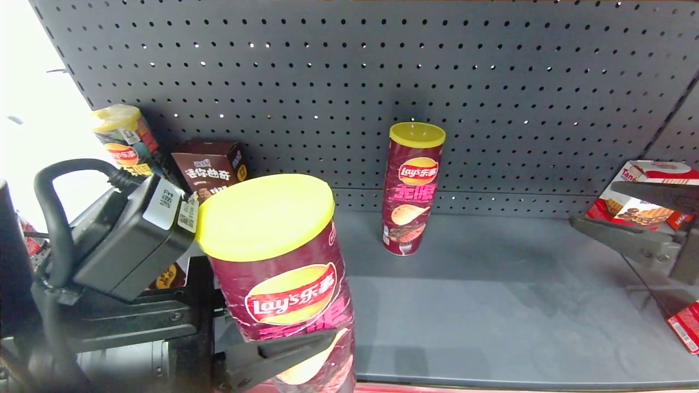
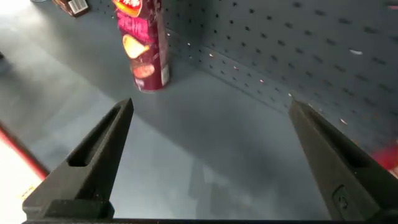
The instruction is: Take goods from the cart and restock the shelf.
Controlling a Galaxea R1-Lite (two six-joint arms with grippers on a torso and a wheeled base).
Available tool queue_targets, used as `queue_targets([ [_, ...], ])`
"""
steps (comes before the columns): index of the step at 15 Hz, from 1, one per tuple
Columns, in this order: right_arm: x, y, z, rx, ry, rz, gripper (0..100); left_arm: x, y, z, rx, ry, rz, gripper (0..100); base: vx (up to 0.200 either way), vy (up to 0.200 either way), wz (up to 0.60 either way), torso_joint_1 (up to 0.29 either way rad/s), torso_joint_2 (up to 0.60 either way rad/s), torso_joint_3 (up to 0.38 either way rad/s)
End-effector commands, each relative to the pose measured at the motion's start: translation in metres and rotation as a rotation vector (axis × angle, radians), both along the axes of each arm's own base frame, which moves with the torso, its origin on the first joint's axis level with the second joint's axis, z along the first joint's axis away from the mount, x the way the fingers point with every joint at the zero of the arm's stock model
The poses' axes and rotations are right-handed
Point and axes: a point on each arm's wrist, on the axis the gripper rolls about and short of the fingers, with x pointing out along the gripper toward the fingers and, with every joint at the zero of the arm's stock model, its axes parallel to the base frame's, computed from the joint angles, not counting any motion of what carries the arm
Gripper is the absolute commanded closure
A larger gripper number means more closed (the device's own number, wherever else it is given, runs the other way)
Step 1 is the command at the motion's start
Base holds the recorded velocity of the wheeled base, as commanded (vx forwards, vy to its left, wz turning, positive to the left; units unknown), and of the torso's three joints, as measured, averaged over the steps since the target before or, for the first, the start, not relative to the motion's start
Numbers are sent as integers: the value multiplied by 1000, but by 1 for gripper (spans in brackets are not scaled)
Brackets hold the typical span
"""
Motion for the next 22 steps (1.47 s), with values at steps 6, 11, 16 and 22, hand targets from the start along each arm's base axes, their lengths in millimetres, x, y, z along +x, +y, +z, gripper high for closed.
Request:
queue_targets([
  [6,101,37,-20,-4,102,123,0,3,3,1,-2,-2,22,100,0,0,0,0,0,0],
  [11,133,45,-32,28,-3,415,0,17,-7,0,-18,-20,29,100,0,0,0,0,0,0],
  [16,155,46,-42,41,-35,553,0,26,-14,-2,-35,-37,28,100,0,0,0,0,0,0],
  [22,175,66,-51,28,-38,603,0,26,-13,-3,-32,-34,33,100,0,0,0,0,0,0],
])
